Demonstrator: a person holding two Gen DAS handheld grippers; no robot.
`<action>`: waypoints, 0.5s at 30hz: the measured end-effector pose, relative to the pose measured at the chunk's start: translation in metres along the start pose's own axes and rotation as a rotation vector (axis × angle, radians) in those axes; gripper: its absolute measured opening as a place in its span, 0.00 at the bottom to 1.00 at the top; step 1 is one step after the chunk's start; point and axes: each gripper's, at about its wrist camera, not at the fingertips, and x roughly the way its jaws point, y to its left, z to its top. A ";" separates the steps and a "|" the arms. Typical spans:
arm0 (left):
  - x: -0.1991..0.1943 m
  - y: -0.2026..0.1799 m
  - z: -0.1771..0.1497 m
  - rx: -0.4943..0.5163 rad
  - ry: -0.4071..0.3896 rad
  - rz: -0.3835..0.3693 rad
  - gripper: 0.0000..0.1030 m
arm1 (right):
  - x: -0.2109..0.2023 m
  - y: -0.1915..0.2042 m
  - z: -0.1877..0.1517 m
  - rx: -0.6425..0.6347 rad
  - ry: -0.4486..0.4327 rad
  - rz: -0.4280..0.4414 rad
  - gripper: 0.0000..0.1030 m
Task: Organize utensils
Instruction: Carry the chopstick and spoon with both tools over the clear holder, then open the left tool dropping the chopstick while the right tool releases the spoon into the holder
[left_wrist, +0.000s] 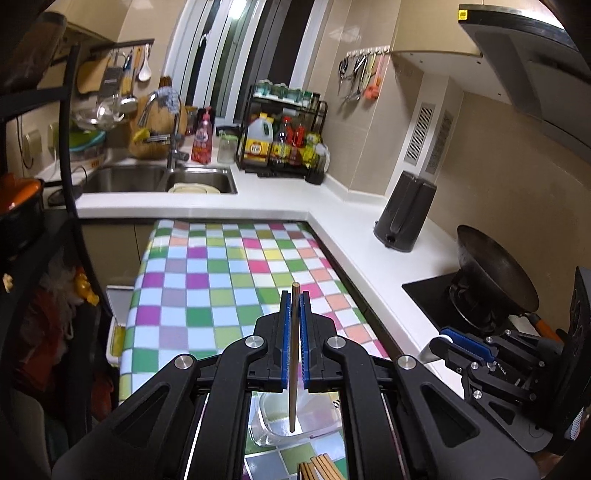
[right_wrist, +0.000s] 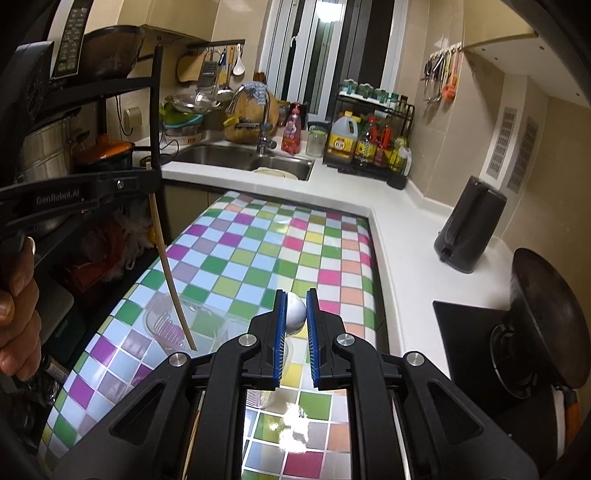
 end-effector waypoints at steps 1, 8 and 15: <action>0.004 0.002 -0.004 -0.008 0.011 -0.005 0.04 | 0.005 0.001 -0.003 0.003 0.008 0.003 0.11; 0.025 0.005 -0.021 -0.015 0.067 -0.022 0.05 | 0.029 0.008 -0.018 0.007 0.055 0.020 0.11; 0.031 0.007 -0.023 -0.016 0.072 -0.026 0.05 | 0.038 0.012 -0.025 0.004 0.080 0.033 0.11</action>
